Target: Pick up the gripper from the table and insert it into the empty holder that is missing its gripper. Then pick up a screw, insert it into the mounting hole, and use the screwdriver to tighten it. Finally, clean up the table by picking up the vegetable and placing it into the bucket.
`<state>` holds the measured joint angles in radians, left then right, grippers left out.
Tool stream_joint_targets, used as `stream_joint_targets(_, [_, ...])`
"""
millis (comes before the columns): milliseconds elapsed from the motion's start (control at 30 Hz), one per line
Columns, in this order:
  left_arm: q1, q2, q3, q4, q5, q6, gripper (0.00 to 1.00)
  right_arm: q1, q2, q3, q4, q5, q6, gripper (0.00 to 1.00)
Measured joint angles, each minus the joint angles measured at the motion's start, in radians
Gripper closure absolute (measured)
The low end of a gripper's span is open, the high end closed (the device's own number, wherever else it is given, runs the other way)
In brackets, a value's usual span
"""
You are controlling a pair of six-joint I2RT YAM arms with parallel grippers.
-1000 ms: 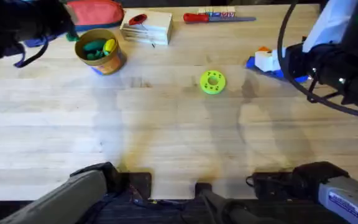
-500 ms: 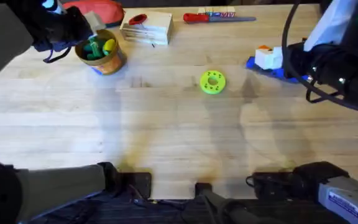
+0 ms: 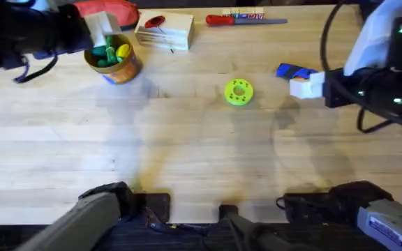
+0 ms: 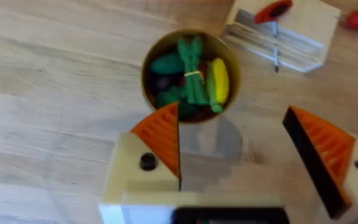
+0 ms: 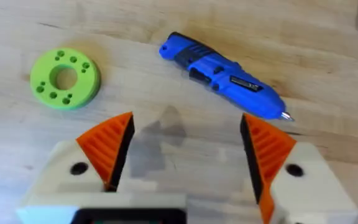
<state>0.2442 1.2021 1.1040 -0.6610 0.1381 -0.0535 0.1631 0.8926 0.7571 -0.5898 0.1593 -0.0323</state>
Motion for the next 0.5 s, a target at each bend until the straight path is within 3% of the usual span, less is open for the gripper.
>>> stream_joint_targets(67, [-0.028,-0.091,0.003,-0.084,0.037,0.081,0.013,0.000,-0.026,0.069,-0.099,-0.003,0.000,0.010])
stream_joint_targets(300, [-0.203,-0.314,0.006,-0.348,0.111,0.384,0.014,0.000,-0.104,0.327,-0.389,-0.051,0.003,0.008])
stream_joint_targets(500, [-0.238,-0.403,0.006,-0.417,0.122,0.509,0.014,0.000,-0.107,0.354,-0.477,-0.067,0.011,0.010])
